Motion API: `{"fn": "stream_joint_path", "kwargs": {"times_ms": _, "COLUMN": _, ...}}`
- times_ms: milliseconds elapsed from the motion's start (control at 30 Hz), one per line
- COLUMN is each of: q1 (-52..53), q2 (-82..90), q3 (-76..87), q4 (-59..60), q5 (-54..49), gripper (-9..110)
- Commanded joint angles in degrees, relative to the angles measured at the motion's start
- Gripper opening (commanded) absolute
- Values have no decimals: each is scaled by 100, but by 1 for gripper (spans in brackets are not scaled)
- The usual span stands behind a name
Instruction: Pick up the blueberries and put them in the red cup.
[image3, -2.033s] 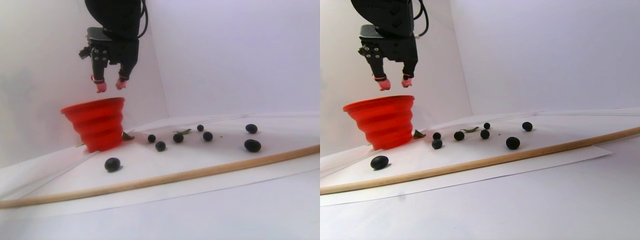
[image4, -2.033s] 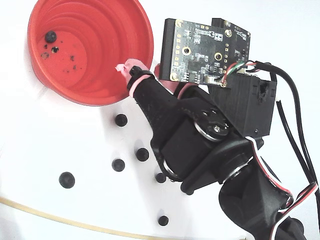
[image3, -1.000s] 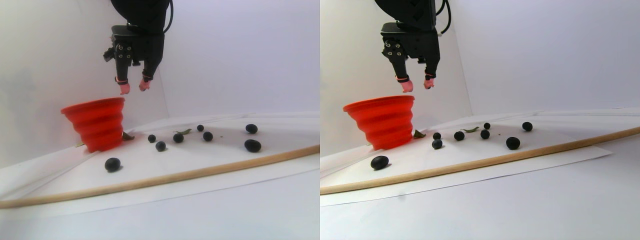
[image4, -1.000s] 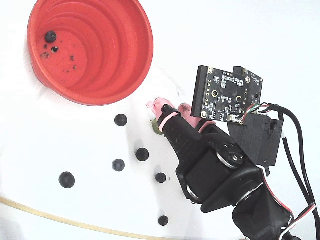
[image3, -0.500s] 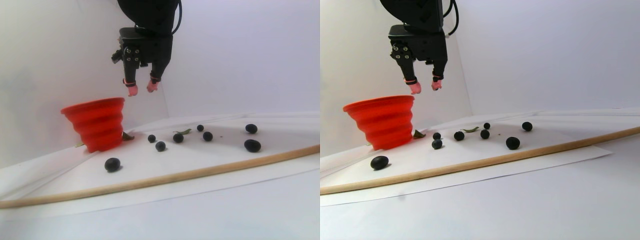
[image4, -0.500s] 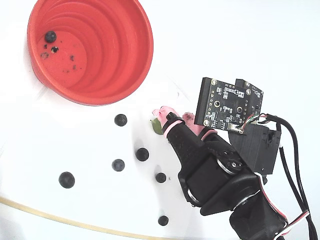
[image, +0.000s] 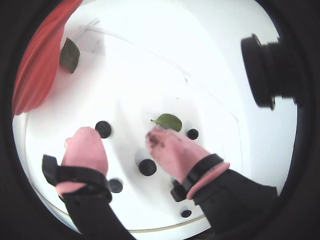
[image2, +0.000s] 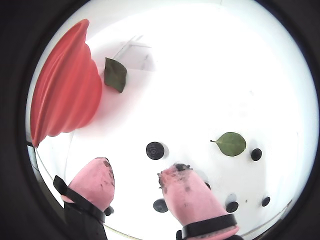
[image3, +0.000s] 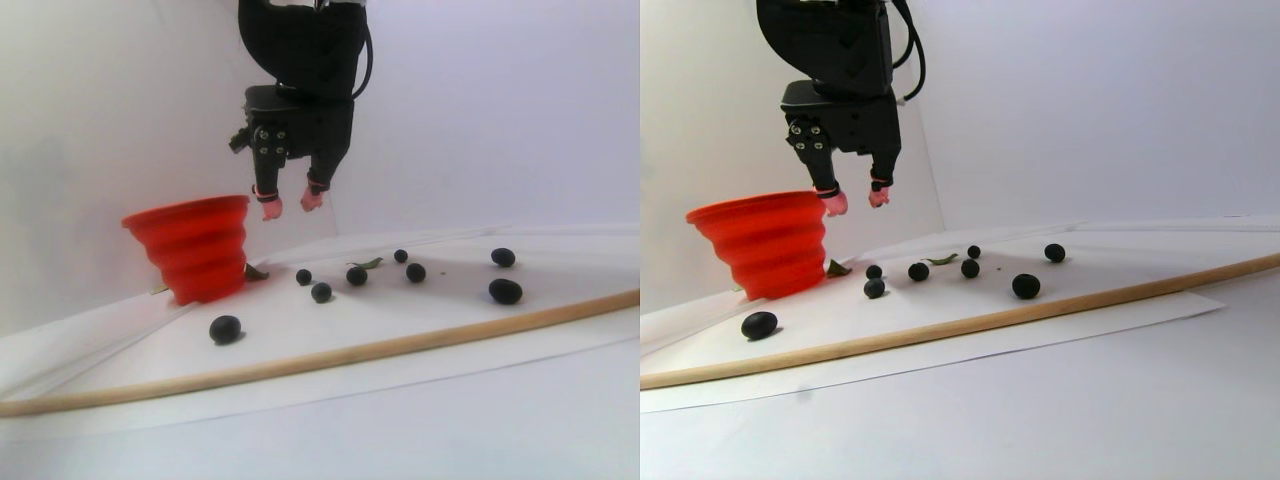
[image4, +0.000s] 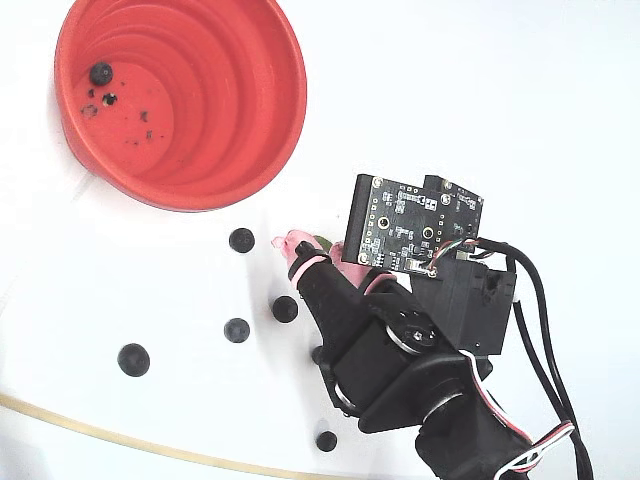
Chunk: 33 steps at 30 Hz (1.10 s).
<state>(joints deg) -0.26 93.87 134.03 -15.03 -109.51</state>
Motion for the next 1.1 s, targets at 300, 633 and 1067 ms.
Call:
{"fn": "stream_joint_path", "kwargs": {"times_ms": 300, "q1": 70, "q2": -501, "q3": -185, "q4": -519, "q5": -132, "gripper": 17}}
{"fn": "stream_joint_path", "kwargs": {"times_ms": 633, "q1": 79, "q2": -1011, "q3": -378, "q4": -800, "q5": -123, "gripper": 17}}
{"fn": "stream_joint_path", "kwargs": {"times_ms": 1067, "q1": 123, "q2": -1538, "q3": -721, "q4": -1063, "q5": -35, "gripper": 18}}
